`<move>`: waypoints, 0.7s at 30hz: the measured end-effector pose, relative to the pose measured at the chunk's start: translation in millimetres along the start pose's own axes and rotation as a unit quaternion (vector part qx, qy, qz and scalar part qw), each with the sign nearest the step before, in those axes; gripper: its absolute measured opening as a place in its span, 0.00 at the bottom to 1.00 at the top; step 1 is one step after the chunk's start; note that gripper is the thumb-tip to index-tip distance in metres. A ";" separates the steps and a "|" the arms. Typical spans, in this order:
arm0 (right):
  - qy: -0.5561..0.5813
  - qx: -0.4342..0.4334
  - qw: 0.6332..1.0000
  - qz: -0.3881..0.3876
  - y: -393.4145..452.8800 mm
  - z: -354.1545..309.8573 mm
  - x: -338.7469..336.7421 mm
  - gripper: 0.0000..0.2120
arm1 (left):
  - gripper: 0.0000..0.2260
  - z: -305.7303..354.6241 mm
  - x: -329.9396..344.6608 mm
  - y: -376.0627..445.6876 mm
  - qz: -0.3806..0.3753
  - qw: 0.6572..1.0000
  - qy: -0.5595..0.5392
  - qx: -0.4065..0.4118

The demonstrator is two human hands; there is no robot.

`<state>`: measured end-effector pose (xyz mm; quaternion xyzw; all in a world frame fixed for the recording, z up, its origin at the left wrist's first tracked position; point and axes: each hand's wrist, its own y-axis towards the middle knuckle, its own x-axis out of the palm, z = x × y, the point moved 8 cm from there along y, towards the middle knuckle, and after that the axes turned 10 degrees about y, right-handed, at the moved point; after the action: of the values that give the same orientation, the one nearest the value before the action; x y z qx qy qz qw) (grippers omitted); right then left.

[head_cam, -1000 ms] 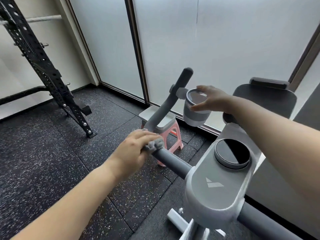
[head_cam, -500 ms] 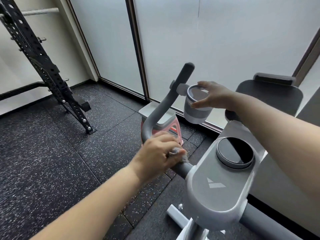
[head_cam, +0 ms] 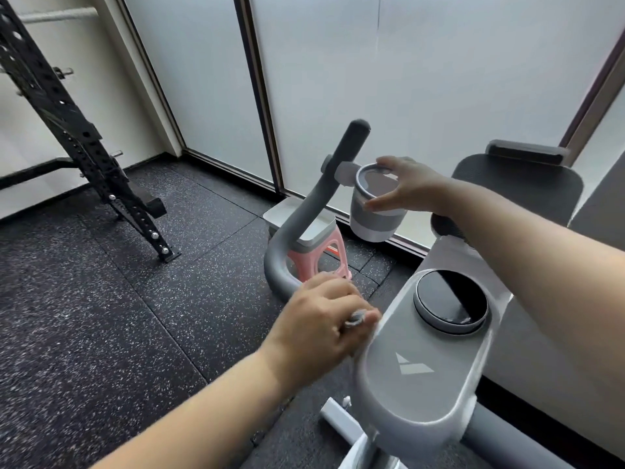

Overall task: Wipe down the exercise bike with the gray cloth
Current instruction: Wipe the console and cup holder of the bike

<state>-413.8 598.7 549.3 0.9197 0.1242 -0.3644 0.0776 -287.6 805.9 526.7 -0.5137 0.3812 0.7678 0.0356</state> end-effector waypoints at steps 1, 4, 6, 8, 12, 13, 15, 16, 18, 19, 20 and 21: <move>-0.002 0.000 1.000 0.001 0.5 0.2 0.1 0.45 | 0.14 -5.6 -2.0 -0.5 0.006 1.000 -0.005 0.028; -0.007 0.002 1.000 0.001 1.6 1.0 0.1 0.45 | 0.15 -50.0 -11.8 -0.7 0.028 0.999 0.037 0.029; -0.010 -0.001 1.000 0.004 1.5 1.2 0.8 0.45 | 0.19 -84.4 -18.7 -1.1 0.014 0.997 0.078 -0.009; -0.018 -0.004 1.000 0.013 -0.9 0.0 1.1 0.45 | 0.23 -100.5 -21.8 0.8 -0.029 0.994 0.101 -0.027; -0.017 -0.047 0.994 0.096 -20.6 -15.6 -11.4 0.40 | 0.35 -94.3 -31.8 9.5 -0.061 0.989 0.041 -0.129; -0.001 -0.071 0.988 0.141 -31.8 -24.0 -18.3 0.35 | 0.35 -91.3 -38.6 11.9 -0.040 0.985 -0.005 -0.167; 0.043 -0.110 0.969 0.216 -60.4 -41.5 -28.3 0.23 | 0.33 -83.8 -49.9 16.4 -0.001 0.963 -0.118 -0.241; 0.080 -0.113 0.964 0.228 -74.7 -48.8 -29.2 0.16 | 0.30 -77.2 -54.3 19.4 0.015 0.949 -0.166 -0.266; 0.203 -0.093 0.959 0.176 -104.2 -64.7 -21.2 0.06 | 0.23 -59.5 -62.8 29.4 0.036 0.933 -0.217 -0.286; 0.255 -0.083 0.955 0.128 -119.7 -73.9 -13.6 0.06 | 0.22 -49.3 -65.7 35.3 0.042 0.930 -0.238 -0.279; 0.280 -0.076 0.954 0.080 -136.0 -83.0 -6.5 0.08 | 0.21 -39.7 -68.0 40.6 0.049 0.929 -0.255 -0.264; 0.285 -0.075 0.954 0.049 -152.2 -90.5 -1.3 0.08 | 0.22 -31.7 -69.5 45.4 0.058 0.930 -0.264 -0.251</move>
<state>-399.2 765.3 607.6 0.9818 0.1231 -0.0730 0.1252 -251.0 777.5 602.6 -0.2621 0.1819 0.9469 -0.0396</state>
